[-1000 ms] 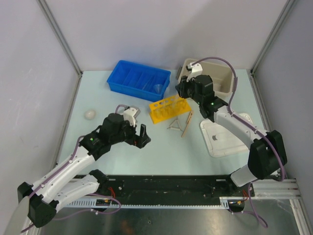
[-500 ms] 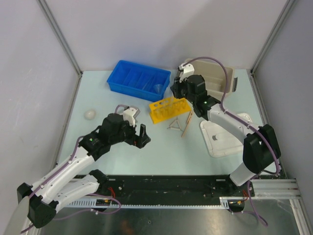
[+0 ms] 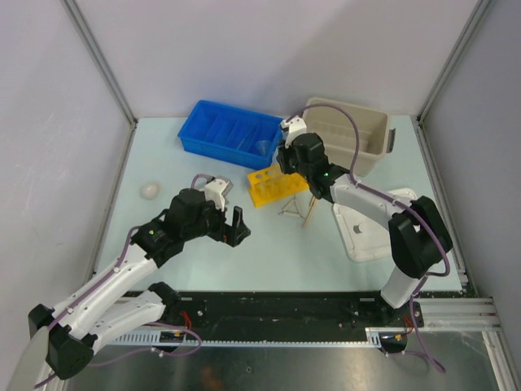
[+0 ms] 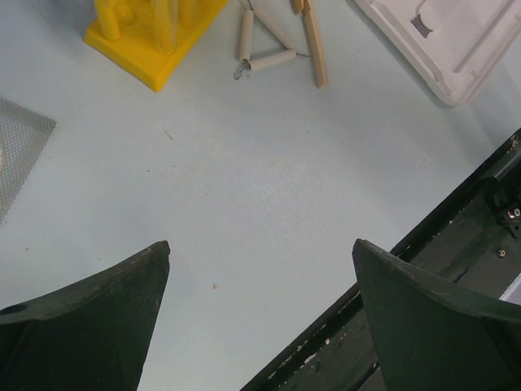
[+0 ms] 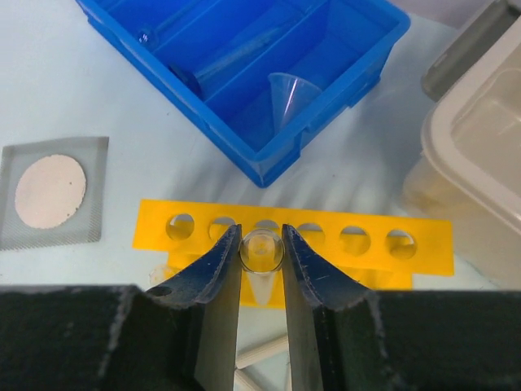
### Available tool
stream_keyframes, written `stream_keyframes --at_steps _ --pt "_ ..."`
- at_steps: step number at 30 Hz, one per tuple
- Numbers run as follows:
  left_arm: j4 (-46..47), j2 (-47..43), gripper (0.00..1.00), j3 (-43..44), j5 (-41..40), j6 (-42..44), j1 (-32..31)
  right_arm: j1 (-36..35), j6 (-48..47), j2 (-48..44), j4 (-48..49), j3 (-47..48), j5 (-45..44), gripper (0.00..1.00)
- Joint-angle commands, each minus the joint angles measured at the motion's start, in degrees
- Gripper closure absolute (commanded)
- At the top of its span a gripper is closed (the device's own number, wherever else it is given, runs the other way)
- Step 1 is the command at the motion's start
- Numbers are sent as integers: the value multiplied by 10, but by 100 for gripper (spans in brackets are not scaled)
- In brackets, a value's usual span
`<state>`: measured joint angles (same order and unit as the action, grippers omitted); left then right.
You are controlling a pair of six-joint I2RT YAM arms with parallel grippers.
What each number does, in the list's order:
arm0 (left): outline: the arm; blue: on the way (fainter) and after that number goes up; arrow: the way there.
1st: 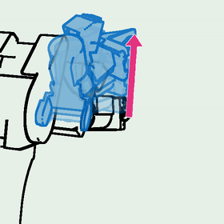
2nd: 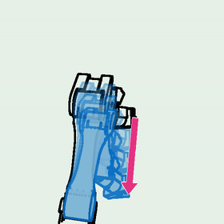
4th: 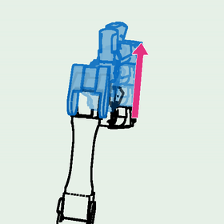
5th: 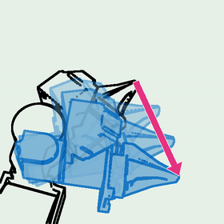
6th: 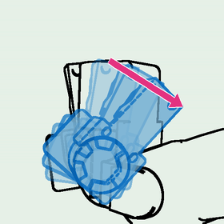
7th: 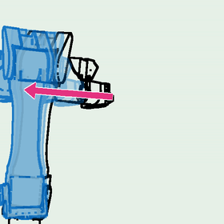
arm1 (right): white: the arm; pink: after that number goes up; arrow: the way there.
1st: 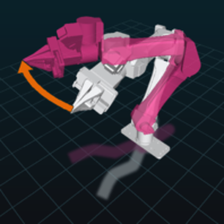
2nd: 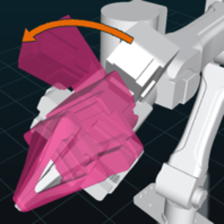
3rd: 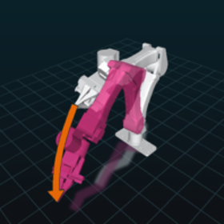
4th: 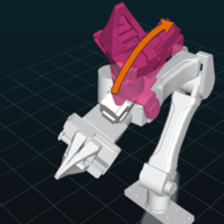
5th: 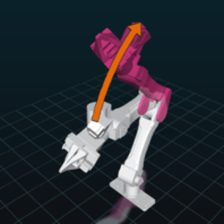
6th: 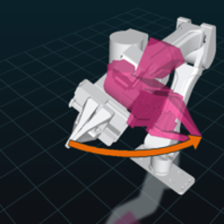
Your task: Organize the chemistry lab equipment
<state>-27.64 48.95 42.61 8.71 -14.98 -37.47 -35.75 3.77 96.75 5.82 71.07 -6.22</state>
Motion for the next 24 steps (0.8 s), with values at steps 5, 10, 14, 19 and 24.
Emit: stream_keyframes --at_steps 5,10,14,19,24 --pt "5 -7 0 13 -10 4 2 -28 9 6 1 24 -25 61" --pt "5 -8 1 14 -11 4 2 -25 28 -27 -25 24 -36 47" --pt "5 -8 1 13 -12 4 2 -14 55 -65 -67 24 -35 42" --pt "5 -15 1 14 -26 5 2 9 108 -117 -156 24 -23 37" --pt "2 -27 1 25 -51 20 3 37 166 -147 -237 24 -16 35"
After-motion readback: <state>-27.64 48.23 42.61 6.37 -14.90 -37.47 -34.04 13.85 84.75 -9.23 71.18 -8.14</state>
